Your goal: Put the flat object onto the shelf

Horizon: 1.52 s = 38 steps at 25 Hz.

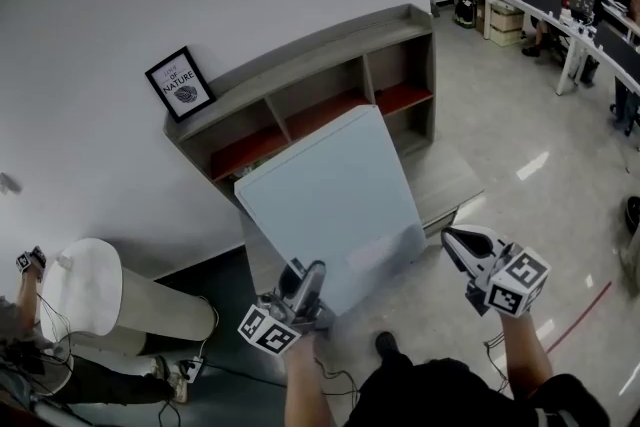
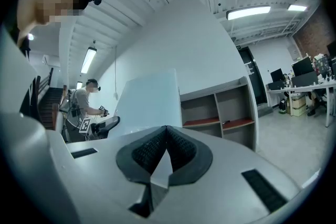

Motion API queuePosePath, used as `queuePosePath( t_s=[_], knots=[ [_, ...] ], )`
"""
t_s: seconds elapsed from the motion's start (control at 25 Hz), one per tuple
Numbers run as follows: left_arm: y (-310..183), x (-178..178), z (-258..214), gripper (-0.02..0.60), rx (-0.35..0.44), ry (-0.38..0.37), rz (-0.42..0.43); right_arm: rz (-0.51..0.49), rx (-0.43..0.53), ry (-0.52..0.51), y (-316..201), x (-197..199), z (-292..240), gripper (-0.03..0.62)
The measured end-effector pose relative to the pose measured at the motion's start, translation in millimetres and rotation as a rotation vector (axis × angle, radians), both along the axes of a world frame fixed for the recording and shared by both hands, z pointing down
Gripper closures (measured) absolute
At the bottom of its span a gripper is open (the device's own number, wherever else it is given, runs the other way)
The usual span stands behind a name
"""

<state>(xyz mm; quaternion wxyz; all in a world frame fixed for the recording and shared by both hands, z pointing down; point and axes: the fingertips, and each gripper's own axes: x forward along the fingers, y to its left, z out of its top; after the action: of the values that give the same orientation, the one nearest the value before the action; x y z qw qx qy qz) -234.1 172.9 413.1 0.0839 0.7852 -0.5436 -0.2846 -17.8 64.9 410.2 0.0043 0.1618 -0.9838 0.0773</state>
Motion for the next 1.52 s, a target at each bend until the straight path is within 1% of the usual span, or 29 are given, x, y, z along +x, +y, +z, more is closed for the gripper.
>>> queuePosePath(
  t_s=[0.2,0.36,0.64,0.76,0.96,1.16,1.36,1.52],
  knots=[
    [-23.1,-31.1,-0.6,0.313,-0.005,-0.018,0.032,0.040,-0.006,-0.004,-18.6,-30.1,-0.7,0.582],
    [-38.9,-48.1,-1.2,0.313,0.002,-0.033,0.060,0.074,-0.016,-0.006,-29.0,-46.8,3.0,0.582],
    [-64.9,-65.6,0.2,0.311,0.010,-0.013,0.106,0.134,-0.050,0.023,-37.5,-50.2,19.4,0.582],
    [-78.2,-66.2,-1.7,0.311,0.009,-0.018,0.119,0.164,-0.057,0.025,-44.9,-45.0,20.8,0.582],
    [-101.4,-55.2,-5.5,0.311,0.015,-0.027,0.138,0.186,-0.056,0.032,-63.1,-34.1,22.6,0.582],
    [-128.6,-45.7,-10.4,0.311,0.005,-0.043,0.125,0.169,-0.053,0.013,-93.2,-31.0,20.2,0.582],
    [-162.5,-38.8,-17.3,0.312,-0.005,-0.062,0.098,0.140,-0.046,0.006,-135.4,-29.3,14.7,0.582],
    [-192.9,-31.9,-27.8,0.311,0.007,-0.063,0.072,0.124,-0.034,-0.006,-172.3,-20.8,6.3,0.582]
  ],
)
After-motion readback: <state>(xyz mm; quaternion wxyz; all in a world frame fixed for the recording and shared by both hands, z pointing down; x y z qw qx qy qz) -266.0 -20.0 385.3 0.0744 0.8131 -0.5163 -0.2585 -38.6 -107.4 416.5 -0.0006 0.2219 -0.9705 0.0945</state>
